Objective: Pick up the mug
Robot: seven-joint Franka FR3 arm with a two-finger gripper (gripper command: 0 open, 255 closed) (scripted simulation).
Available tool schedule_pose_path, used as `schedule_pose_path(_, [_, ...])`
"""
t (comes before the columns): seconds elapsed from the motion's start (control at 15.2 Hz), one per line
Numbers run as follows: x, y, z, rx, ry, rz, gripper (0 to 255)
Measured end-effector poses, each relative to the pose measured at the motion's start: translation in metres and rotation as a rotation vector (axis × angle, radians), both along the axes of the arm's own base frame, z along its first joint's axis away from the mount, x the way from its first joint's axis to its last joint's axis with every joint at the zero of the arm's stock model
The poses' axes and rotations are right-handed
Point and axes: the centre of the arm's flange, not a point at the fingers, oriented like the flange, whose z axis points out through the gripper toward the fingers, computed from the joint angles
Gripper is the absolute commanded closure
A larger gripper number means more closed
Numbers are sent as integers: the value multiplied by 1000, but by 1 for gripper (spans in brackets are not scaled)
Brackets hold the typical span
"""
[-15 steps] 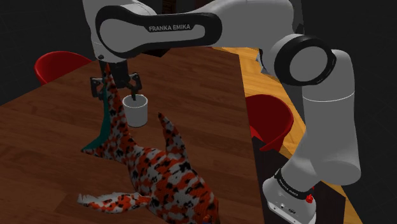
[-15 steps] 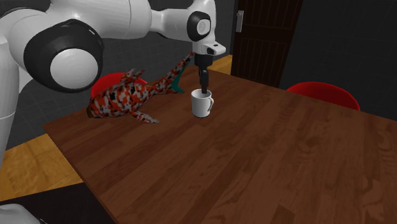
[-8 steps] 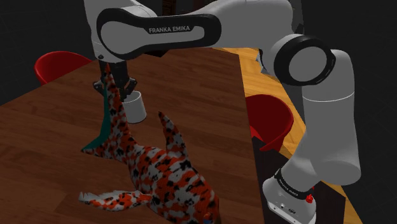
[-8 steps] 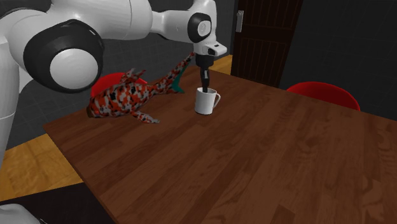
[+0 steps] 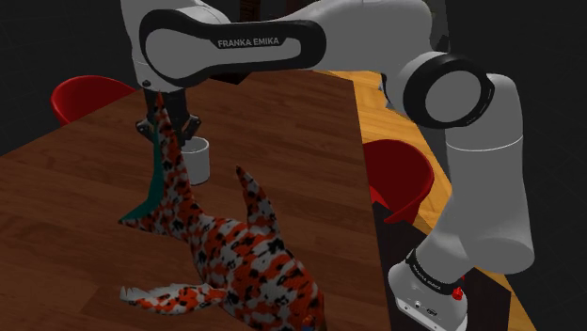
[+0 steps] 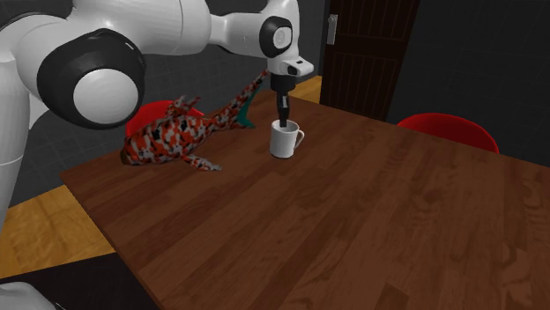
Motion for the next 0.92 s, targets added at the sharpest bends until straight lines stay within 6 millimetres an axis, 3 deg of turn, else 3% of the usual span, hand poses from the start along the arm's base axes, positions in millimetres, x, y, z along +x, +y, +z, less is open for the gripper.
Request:
schedule_pose_path(0.46, [-8,-3,13,-61,85,3,255])
schedule_pose_path(0.92, [-9,-3,48,-63,88,4,255])
